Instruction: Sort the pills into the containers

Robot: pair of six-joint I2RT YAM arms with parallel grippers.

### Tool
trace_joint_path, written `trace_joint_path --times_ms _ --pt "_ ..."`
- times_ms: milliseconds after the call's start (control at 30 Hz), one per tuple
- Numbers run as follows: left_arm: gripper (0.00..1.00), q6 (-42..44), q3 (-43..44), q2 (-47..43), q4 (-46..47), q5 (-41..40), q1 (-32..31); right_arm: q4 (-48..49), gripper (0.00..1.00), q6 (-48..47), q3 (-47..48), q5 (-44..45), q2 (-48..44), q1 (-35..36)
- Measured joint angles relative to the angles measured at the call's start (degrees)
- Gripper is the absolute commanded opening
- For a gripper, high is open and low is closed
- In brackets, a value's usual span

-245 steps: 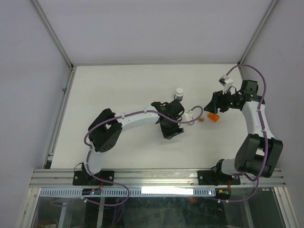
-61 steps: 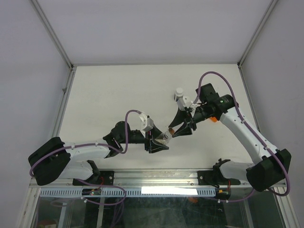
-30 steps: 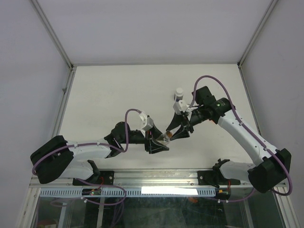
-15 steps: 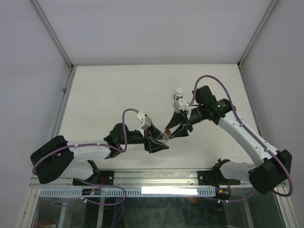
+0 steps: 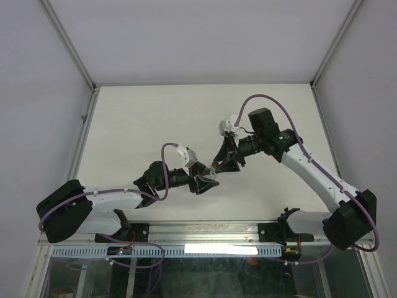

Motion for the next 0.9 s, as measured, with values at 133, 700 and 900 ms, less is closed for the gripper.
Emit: trace_joint_path --times_ms 133,700,900 --pt "0.00 2.3 0.0 0.0 -2.0 -6.3 -0.1 6.2 0.02 8.5 -1.3 3.8 1.2 0.0" --pt "0.00 7.6 -1.4 8.0 7.8 -19.0 -0.1 15.9 0.93 29.9 -2.5 7.3 6.5 -2.4" --pt "0.00 7.5 -4.9 9.5 12.5 -16.6 -0.1 13.7 0.99 25.7 -2.9 2.9 2.2 -6.4"
